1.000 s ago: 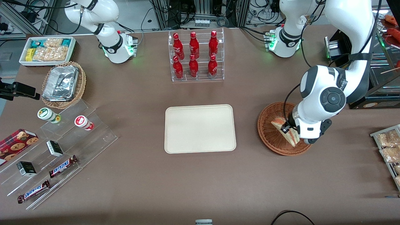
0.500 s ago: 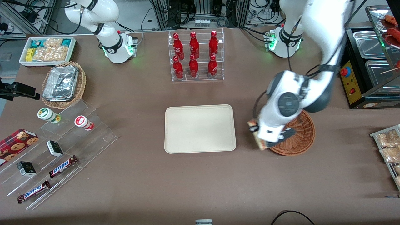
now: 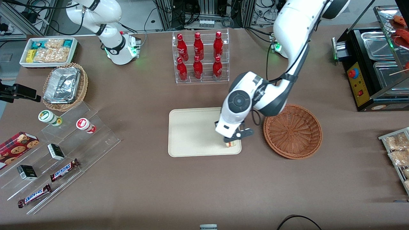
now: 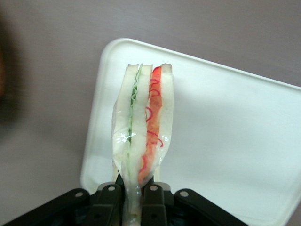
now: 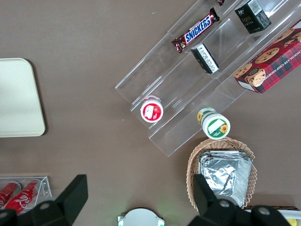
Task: Place sandwich from basket to tray
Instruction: 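Lift the sandwich with the left gripper and carry it over the tray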
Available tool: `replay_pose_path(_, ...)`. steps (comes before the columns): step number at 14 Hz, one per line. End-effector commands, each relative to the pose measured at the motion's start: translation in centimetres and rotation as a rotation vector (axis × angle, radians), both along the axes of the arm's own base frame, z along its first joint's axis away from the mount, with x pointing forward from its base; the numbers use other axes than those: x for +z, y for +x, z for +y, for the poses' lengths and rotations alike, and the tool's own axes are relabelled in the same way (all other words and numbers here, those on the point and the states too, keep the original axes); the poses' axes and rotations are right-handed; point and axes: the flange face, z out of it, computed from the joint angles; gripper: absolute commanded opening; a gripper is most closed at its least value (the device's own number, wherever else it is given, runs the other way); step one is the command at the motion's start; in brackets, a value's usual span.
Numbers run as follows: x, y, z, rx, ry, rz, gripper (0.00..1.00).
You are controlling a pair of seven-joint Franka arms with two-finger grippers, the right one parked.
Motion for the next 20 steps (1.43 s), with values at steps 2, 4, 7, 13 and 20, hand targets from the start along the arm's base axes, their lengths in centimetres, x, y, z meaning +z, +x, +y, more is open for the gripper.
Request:
replay_pose_path(2,-1.9,-1.3,-4.2,-0.002,-0.040,-0.030,0.00)
replay_pose_path(4,-3.6,-2.6,-6.2,0.010,-0.045,-0.032,0.00)
replay_pose_path(7,-4.1,-3.6,-7.5,0.008,-0.053,-0.036,0.00)
replay_pose_path(13,-5.2,-3.8,-9.1,0.054,-0.058,-0.039,0.00)
replay_pose_path(20,-6.5,-3.3,-8.8,0.042,-0.052,-0.036,1.00)
